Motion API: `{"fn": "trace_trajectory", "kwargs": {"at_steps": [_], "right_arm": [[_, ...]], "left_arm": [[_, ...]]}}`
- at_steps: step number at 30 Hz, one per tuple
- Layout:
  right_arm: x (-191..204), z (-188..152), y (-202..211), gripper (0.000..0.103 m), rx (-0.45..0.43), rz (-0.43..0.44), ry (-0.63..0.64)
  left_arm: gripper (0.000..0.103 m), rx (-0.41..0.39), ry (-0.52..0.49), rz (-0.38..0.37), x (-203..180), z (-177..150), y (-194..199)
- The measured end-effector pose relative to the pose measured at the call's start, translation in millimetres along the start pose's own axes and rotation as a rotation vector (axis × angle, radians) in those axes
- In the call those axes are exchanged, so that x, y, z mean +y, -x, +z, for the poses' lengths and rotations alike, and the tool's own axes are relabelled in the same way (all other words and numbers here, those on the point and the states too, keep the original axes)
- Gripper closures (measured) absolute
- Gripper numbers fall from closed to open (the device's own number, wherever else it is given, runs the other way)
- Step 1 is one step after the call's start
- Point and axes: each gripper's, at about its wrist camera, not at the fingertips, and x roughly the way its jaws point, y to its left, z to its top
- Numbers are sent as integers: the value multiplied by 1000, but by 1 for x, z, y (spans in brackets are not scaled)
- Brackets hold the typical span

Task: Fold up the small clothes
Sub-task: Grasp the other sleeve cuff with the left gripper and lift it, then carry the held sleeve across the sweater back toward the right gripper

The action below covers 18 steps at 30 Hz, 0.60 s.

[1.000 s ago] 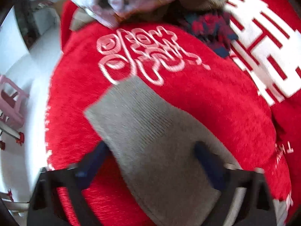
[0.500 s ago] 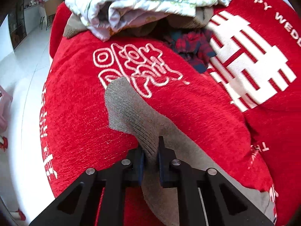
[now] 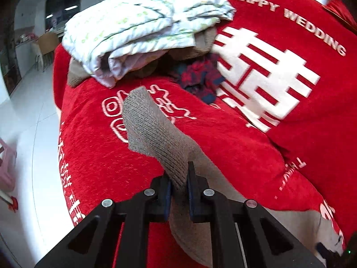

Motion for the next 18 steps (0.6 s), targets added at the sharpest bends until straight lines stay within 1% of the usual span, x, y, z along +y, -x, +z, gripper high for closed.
{"fn": "trace_trajectory", "kwargs": {"at_steps": [1, 3, 7, 14, 18], "right_arm": [[-2, 0, 5, 32, -11, 7, -23], [-12, -5, 16, 32, -23, -45, -60], [-35, -20, 35, 31, -26, -70, -106], [-73, -45, 65, 30, -29, -109, -139], [-92, -58, 77, 30, -36, -125, -162]], "left_arm": [[90, -4, -15, -3, -5, -2, 4], [90, -11, -43, -13, -15, -6, 11], [90, -21, -89, -41, -37, -14, 26], [90, -10, -204, -115, -87, -33, 55], [90, -4, -248, -141, -111, -44, 67]]}}
